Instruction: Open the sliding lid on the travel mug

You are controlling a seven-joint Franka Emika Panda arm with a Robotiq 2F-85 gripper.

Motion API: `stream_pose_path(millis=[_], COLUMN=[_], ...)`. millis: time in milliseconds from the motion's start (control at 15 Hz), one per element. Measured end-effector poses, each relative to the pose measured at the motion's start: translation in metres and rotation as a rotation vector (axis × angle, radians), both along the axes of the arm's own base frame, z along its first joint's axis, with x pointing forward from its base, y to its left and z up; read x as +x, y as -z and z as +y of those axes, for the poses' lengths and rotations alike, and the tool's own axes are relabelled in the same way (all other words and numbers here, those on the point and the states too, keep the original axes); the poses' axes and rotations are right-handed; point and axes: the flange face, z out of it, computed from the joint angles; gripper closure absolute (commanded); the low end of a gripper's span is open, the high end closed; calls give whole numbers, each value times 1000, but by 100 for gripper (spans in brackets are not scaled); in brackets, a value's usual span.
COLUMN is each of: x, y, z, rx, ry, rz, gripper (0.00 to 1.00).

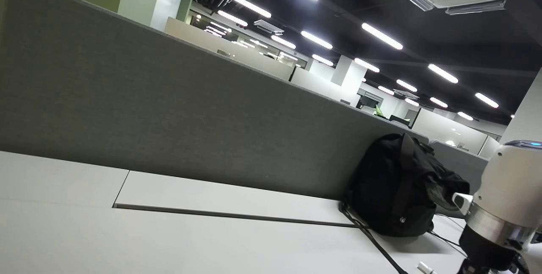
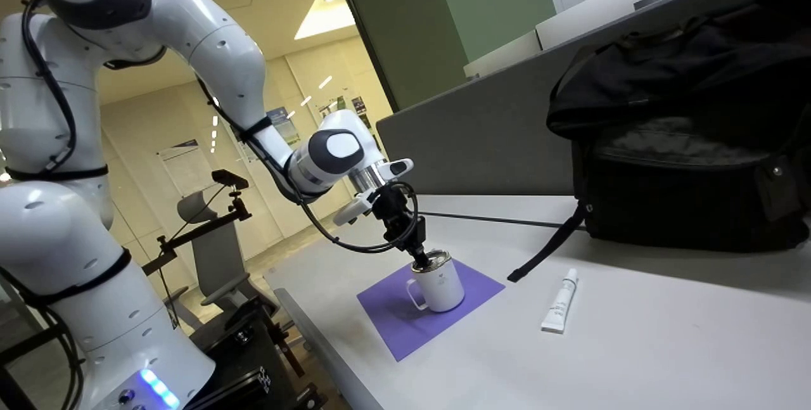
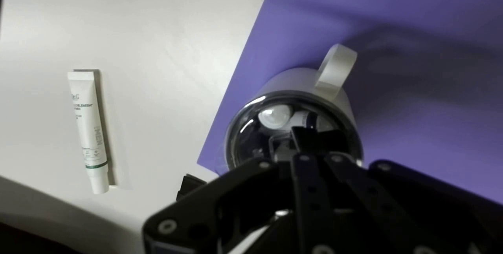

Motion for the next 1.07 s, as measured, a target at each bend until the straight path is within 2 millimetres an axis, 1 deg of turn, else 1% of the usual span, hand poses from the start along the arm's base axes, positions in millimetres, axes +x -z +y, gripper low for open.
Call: stream_pose_path(millis=[333, 733, 1067], x=[2, 4, 11], y=[0, 4, -1], z=[0, -6, -6], rx=[-14, -63, -43], ry=[1, -35, 5], rz=[-7, -11, -18], gripper=[100, 100, 100])
